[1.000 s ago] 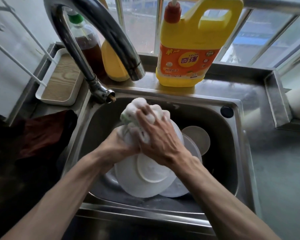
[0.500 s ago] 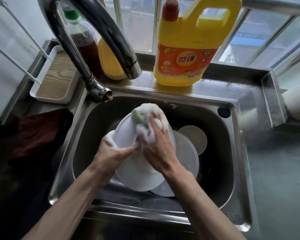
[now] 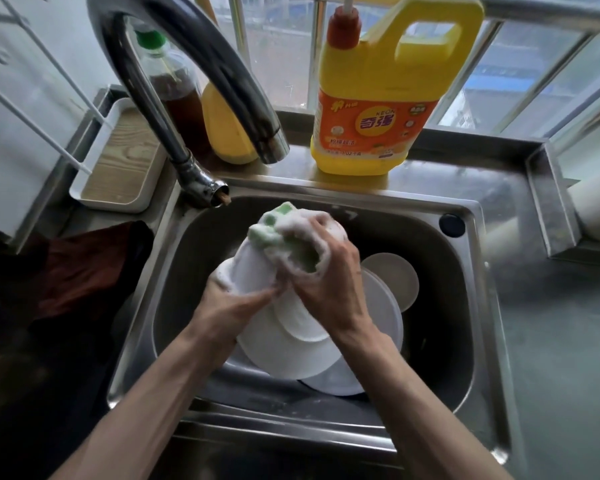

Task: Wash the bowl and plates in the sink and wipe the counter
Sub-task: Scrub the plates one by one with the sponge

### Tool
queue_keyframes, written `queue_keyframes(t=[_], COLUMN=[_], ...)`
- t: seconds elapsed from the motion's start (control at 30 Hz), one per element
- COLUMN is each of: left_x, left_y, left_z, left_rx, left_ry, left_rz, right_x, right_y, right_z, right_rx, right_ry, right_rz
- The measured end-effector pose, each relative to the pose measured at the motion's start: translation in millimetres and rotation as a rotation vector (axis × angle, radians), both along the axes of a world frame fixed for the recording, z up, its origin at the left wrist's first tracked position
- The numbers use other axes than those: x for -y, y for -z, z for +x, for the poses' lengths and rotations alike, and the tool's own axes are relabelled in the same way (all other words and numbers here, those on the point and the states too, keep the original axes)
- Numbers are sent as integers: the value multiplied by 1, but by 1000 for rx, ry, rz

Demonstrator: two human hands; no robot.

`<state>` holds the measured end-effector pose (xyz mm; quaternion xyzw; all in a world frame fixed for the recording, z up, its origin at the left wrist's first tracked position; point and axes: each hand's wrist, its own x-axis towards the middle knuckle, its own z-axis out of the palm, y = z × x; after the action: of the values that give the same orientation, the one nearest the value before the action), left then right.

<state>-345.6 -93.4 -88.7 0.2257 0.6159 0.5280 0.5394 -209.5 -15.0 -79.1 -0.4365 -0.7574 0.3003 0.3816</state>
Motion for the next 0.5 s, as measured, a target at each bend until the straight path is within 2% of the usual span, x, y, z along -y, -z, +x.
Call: queue_keyframes(t=[0.1, 0.13, 0.27, 0.3, 0.43, 0.5], left_x=[10, 12, 12, 13, 17, 17], left_y=[2, 3, 9, 11, 8, 6], left_z=[-5, -5, 1, 2, 1, 0], left_rx=[22, 13, -8, -16, -73, -93], left_ry=[-4, -3, -29, -27, -1, 16], left_rz=[-25, -30, -33, -34, -31, -22], right_x=[-16, -17, 1, -2, -32, -29], right_y=[12, 12, -1, -1, 3, -2], right_z=[20, 23, 3, 1, 13, 7], right_rx=[-63, -56, 111, 135, 177, 210], right_ry=[178, 180, -158, -186, 48, -35], right_rz=[-71, -73, 64, 77, -35, 6])
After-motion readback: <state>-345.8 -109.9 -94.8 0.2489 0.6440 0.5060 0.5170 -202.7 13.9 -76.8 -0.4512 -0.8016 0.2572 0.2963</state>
